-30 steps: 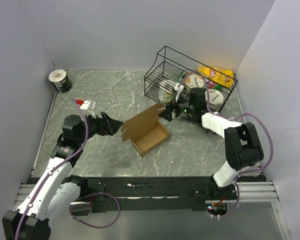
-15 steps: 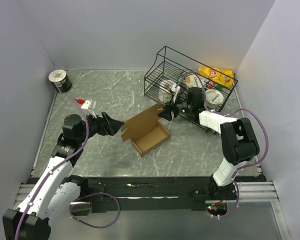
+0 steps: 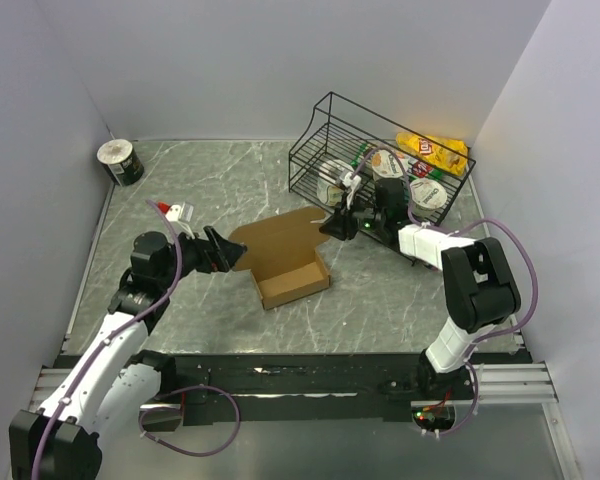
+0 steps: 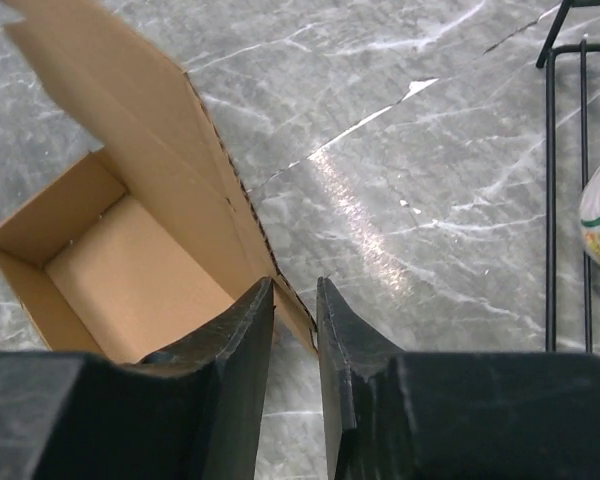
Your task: Fold the paper box
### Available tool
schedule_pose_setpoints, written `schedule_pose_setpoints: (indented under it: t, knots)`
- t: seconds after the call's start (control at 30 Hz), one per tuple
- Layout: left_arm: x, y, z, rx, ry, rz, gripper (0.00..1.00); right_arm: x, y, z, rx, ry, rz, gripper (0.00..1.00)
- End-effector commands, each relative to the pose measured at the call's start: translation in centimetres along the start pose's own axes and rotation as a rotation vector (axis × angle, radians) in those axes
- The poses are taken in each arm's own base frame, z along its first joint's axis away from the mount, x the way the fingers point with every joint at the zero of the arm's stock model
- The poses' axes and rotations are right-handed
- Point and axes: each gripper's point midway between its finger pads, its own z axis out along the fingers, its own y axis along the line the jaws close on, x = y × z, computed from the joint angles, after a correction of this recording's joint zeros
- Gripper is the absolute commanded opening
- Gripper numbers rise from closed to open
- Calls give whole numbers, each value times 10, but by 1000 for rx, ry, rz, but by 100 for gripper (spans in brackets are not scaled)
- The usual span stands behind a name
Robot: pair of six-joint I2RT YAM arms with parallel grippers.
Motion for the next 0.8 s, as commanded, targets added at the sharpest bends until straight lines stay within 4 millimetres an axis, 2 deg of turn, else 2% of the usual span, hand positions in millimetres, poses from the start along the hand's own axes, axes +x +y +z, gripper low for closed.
schedule_pose_setpoints:
  t: [0.0, 0.1, 0.2, 0.33, 0.37, 0.4, 0.47, 0.53, 0.6, 0.63, 0.67, 0.73, 0.77]
  knots:
    - [-20, -3, 7, 14, -80, 7, 96, -12, 11, -6, 4, -36, -24, 30]
    - [-25, 0, 8, -2, -102, 17, 96, -8, 16, -10, 1, -44, -10, 29]
    - [-27, 3, 9, -5, -126, 37, 96, -5, 21, -14, 7, -48, 3, 13]
    - [-24, 10, 13, 1, -172, 38, 96, -6, 23, -16, 11, -54, 2, 14]
    - [-16, 18, 14, -10, -169, 31, 96, -6, 22, -16, 14, -54, 2, 14]
    - [-24, 14, 14, 13, -221, 34, 96, -7, 22, -16, 14, -54, 1, 14]
    - [-18, 21, 14, 14, -240, 30, 96, -7, 22, -16, 13, -53, 0, 14]
    - [-23, 21, 15, 32, -275, 53, 96, -8, 23, -17, 10, -55, -4, 14]
    - [-17, 31, 18, 26, -272, 79, 96, -10, 24, -17, 5, -55, -7, 14]
    - [-27, 27, 16, 55, -323, 116, 96, -9, 24, -17, 2, -51, -7, 14]
    - [-20, 37, 18, 48, -305, 118, 96, -9, 24, -17, 1, -47, -9, 14]
    - [-26, 37, 17, 79, -342, 170, 96, -9, 26, -18, -10, -42, -11, 14]
    - [-25, 46, 20, 71, -329, 172, 96, -10, 26, -18, -11, -41, -14, 14]
